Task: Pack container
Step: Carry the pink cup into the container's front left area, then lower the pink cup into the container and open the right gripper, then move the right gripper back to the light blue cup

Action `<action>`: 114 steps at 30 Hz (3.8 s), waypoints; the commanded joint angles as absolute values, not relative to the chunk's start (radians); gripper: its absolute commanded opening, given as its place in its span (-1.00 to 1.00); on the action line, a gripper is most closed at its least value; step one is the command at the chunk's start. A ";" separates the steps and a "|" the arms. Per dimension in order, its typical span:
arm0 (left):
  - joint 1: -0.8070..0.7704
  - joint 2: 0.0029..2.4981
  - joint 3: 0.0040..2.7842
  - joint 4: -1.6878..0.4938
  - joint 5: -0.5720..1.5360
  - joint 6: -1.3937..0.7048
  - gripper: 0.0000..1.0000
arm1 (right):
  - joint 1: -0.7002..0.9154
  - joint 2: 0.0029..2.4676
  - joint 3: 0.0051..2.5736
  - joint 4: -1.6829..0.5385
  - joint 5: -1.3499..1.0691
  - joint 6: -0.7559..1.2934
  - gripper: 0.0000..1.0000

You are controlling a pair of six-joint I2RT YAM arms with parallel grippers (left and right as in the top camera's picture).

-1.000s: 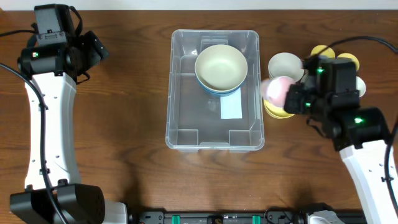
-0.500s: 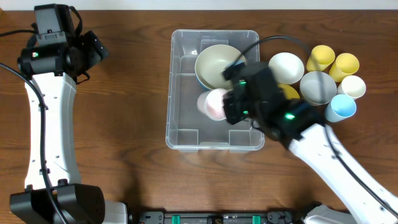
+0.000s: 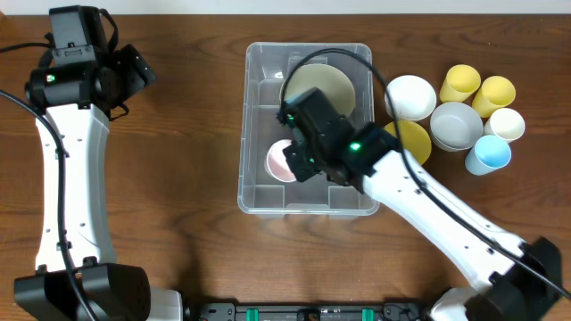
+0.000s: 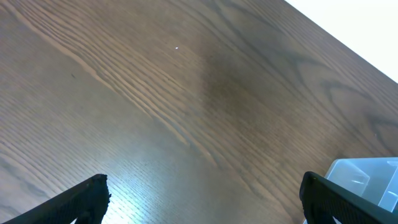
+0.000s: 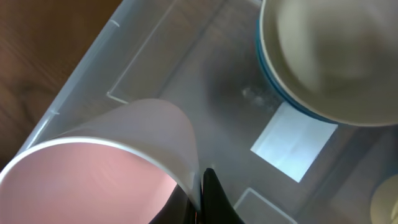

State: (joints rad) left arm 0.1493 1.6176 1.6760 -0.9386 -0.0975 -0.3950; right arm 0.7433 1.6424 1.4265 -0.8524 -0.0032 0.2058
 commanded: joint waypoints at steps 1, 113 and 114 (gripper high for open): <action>0.152 1.627 1.685 -0.942 -0.114 -0.393 0.96 | 0.778 1.702 1.498 -0.884 0.049 0.233 -0.97; 0.152 1.627 1.685 -0.942 -0.114 -0.393 0.96 | -0.152 1.578 1.551 -1.221 0.223 0.226 0.09; 0.152 1.627 1.685 -0.942 -0.114 -0.393 0.96 | -0.165 1.578 1.530 -1.201 0.193 0.208 0.11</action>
